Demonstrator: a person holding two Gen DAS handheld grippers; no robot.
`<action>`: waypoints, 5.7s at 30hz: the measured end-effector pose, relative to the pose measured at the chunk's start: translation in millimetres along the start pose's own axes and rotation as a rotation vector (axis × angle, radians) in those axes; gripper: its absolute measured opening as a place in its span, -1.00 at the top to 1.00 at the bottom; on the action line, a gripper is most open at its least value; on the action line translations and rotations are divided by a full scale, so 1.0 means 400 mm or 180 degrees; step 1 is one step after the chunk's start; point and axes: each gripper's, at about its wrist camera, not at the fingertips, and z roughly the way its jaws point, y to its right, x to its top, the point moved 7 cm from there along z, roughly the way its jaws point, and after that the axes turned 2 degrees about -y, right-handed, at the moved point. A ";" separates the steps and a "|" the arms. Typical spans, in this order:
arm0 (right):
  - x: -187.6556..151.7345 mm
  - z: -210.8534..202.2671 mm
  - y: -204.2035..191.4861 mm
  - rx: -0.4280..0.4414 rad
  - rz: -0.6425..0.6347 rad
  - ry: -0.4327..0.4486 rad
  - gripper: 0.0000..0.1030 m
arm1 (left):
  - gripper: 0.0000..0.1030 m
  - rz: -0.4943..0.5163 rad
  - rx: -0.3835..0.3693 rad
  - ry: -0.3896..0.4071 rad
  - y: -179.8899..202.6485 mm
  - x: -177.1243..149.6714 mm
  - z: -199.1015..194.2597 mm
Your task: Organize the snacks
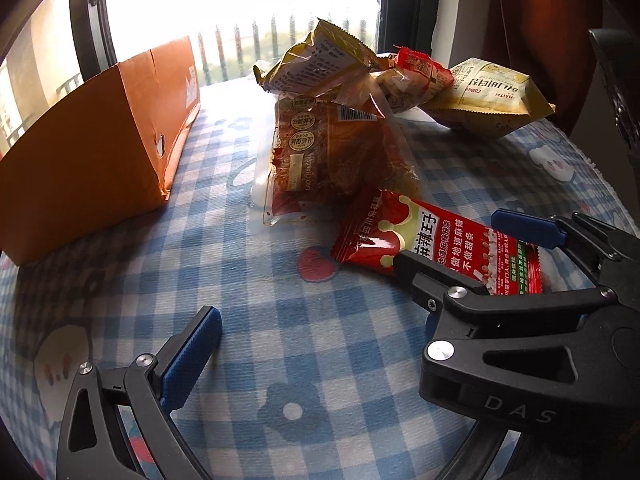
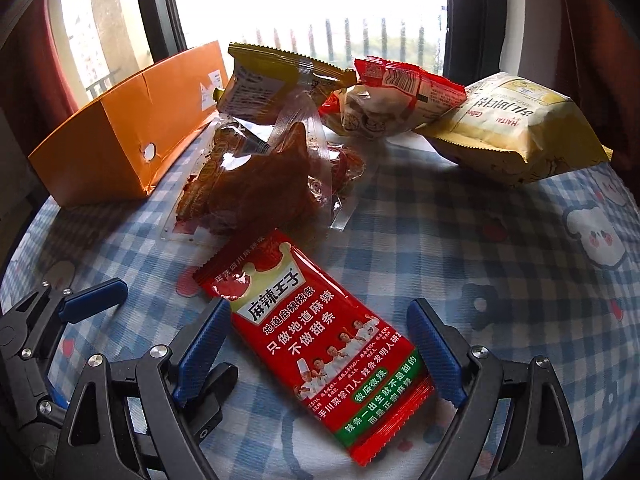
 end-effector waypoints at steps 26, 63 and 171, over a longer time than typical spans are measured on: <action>-0.023 -0.025 0.021 -0.0152 0.0152 0.0098 0.22 | -0.98 0.0235 0.0152 0.0076 0.047 0.016 -0.006; 0.176 0.002 0.094 0.0188 0.0638 0.0341 0.25 | -0.70 -0.0201 0.0285 0.0130 0.014 0.261 0.114; 0.615 0.215 -0.548 0.0967 0.0252 -0.0132 0.05 | -0.62 -0.0786 0.0753 0.0055 -0.594 0.374 -0.019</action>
